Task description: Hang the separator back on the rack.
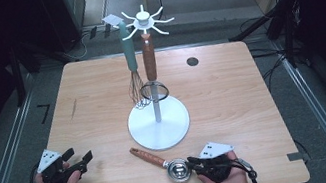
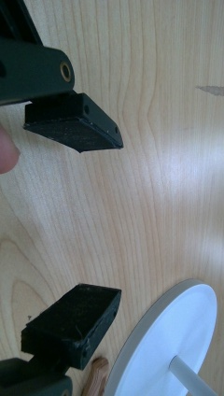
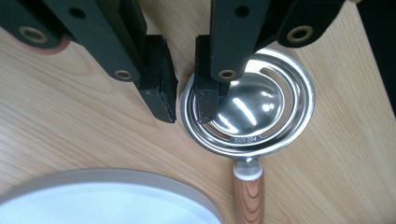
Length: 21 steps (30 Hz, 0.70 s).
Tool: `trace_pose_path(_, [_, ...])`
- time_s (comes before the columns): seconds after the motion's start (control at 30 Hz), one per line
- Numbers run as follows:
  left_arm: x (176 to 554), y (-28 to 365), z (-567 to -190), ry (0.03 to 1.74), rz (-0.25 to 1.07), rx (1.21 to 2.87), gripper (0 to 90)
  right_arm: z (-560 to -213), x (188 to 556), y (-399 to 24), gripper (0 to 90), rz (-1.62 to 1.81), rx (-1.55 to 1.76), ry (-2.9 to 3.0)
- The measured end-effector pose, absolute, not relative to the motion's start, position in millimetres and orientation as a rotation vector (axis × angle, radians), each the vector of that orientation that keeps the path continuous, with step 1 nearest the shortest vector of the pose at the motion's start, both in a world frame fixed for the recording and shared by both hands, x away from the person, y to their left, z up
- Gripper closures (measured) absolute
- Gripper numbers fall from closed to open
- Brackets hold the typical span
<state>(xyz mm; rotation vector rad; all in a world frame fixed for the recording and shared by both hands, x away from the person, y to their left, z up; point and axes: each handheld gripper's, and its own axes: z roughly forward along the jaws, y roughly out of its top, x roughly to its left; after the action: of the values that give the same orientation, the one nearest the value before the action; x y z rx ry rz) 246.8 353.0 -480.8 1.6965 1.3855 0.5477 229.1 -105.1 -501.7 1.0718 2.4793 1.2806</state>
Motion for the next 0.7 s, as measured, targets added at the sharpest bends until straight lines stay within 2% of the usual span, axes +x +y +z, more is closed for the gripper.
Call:
trace_pose_path(0.4, [247,356,-482,1.391,0.548,1.701,24.2,-499,229,-138,78.1,1.194,1.059,2.486])
trace_pose_path(0.7, [249,358,-483,1.399,0.527,1.690,24.2,-498,233,-154,72.0,1.212,1.043,2.519])
